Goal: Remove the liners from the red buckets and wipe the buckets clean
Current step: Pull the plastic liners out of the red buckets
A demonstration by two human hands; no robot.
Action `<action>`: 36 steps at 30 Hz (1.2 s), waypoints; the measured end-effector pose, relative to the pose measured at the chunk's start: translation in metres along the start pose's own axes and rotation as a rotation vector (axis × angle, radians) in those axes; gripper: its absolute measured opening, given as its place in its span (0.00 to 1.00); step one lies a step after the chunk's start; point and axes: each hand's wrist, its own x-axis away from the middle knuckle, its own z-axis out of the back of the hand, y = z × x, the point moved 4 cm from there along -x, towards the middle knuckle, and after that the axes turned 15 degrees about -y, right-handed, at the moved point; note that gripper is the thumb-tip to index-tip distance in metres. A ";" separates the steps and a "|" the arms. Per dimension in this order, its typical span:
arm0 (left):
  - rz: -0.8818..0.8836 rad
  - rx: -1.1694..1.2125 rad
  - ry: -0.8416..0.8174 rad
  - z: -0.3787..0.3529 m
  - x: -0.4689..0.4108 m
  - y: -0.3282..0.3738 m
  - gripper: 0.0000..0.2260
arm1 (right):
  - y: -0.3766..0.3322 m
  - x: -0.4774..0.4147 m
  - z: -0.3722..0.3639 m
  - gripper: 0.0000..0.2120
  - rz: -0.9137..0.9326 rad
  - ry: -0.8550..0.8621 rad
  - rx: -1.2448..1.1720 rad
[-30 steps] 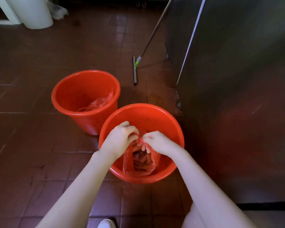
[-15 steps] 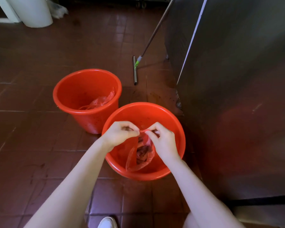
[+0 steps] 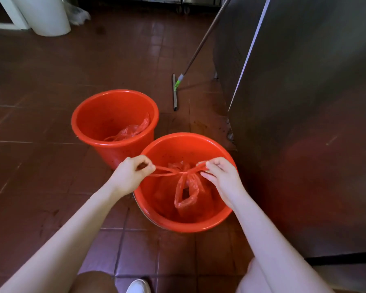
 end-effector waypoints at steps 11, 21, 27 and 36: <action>-0.312 0.131 -0.051 0.024 0.011 0.037 0.12 | -0.066 -0.011 -0.016 0.09 0.126 -0.265 0.059; -0.252 -0.469 -0.050 0.012 0.023 -0.055 0.08 | 0.012 -0.012 0.035 0.08 -0.005 -0.230 1.140; -0.130 -0.231 -0.030 -0.009 0.031 -0.068 0.16 | 0.023 -0.033 0.017 0.09 -0.070 -0.305 1.248; -0.281 -0.409 -0.109 -0.040 0.044 -0.064 0.16 | 0.072 -0.061 -0.036 0.40 -0.415 -0.519 1.589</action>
